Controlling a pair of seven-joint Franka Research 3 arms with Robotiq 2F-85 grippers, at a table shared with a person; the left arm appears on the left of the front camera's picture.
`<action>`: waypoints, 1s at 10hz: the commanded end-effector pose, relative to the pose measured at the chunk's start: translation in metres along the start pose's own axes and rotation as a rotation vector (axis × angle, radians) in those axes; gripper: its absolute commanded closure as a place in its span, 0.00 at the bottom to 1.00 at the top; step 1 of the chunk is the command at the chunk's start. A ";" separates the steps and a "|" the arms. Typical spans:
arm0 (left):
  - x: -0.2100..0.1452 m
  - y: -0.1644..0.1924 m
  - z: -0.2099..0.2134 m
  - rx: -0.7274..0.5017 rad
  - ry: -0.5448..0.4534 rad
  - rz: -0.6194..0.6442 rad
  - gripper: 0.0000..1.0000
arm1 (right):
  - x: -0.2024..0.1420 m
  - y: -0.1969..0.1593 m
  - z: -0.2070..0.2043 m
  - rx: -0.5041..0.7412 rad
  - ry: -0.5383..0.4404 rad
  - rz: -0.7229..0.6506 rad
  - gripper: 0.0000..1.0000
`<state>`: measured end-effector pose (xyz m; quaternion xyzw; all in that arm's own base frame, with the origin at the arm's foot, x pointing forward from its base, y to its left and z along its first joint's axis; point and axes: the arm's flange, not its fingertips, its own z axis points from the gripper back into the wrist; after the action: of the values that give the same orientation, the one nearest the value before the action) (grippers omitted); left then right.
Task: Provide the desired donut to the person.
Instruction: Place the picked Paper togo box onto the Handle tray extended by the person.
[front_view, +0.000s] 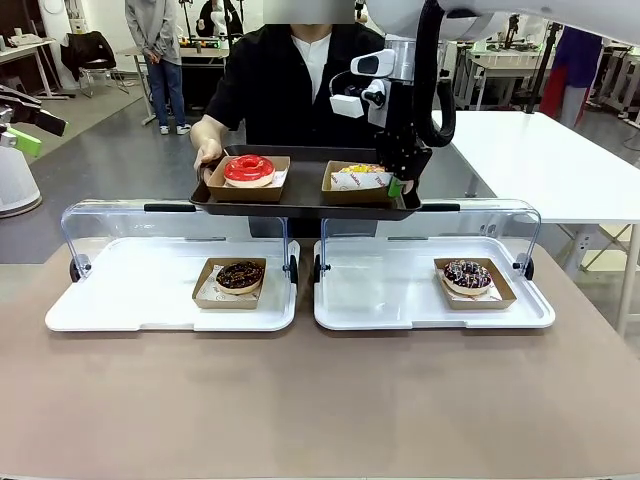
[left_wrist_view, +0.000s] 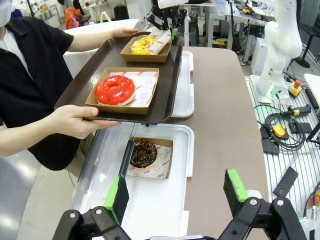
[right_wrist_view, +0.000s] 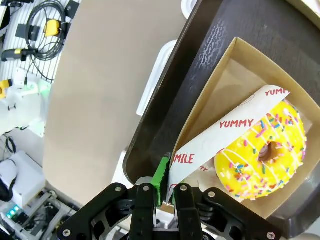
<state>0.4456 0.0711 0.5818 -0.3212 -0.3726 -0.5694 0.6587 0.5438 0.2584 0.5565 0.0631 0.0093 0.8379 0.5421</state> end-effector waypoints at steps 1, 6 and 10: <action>0.002 -0.001 0.001 -0.003 -0.011 0.016 0.00 | -0.003 0.000 -0.007 -0.009 0.005 0.028 0.95; 0.002 -0.001 0.001 -0.003 -0.011 0.016 0.00 | -0.001 0.000 -0.006 -0.010 0.014 0.035 0.00; 0.002 -0.001 0.001 -0.003 -0.011 0.016 0.00 | 0.000 0.002 -0.004 -0.020 0.015 0.041 0.00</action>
<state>0.4456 0.0711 0.5818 -0.3212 -0.3726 -0.5694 0.6587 0.5431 0.2624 0.5553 0.0632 0.0079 0.8418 0.5360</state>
